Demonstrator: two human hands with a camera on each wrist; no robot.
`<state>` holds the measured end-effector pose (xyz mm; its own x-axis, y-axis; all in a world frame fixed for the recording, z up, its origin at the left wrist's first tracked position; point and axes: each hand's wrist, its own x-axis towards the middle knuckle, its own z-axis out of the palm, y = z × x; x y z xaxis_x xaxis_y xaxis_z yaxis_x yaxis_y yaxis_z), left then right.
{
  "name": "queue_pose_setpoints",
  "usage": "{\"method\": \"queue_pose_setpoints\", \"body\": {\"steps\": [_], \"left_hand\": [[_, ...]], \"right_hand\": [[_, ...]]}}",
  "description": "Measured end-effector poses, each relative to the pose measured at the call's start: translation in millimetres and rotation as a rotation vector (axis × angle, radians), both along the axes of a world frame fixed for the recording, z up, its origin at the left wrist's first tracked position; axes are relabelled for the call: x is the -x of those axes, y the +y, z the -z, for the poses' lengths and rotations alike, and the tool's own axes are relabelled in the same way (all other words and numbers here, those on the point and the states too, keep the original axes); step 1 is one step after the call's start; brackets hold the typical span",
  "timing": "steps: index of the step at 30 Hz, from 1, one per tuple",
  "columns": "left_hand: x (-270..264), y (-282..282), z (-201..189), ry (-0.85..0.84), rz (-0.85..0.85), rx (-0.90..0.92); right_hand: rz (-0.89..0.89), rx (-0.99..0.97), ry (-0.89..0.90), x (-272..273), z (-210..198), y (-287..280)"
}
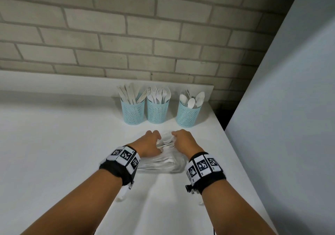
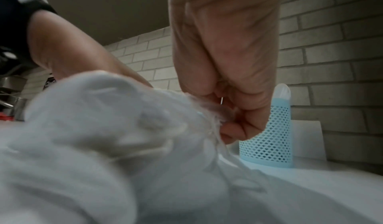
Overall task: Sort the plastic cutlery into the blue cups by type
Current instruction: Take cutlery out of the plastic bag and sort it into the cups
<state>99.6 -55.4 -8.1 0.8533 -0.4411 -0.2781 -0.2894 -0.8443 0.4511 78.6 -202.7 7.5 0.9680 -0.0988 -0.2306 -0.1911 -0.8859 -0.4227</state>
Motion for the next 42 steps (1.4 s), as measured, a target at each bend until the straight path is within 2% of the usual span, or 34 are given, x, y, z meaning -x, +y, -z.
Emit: {"method": "queue_pose_setpoints", "body": {"steps": [4,12,20,26,34,42], "left_hand": [[-2,-1,-1,-0.102,0.042,-0.023],[-8,-10,1,-0.034,0.051,-0.123],[-7,-12,9,-0.013,0.003,0.012],[-11,-8,9,-0.012,0.046,0.029],[-5,-2,3,-0.111,0.044,0.109],[-3,2,7,-0.163,-0.039,0.259]], "right_hand": [[0.05,-0.13,-0.057,-6,-3,-10],[0.087,-0.269,-0.074,-13,1,-15],[0.096,-0.322,-0.061,-11,0,-28],[0.097,-0.342,-0.047,-8,-2,-29],[0.165,-0.366,-0.046,-10,0,-30],[0.176,-0.392,-0.041,-12,3,-29]]}}
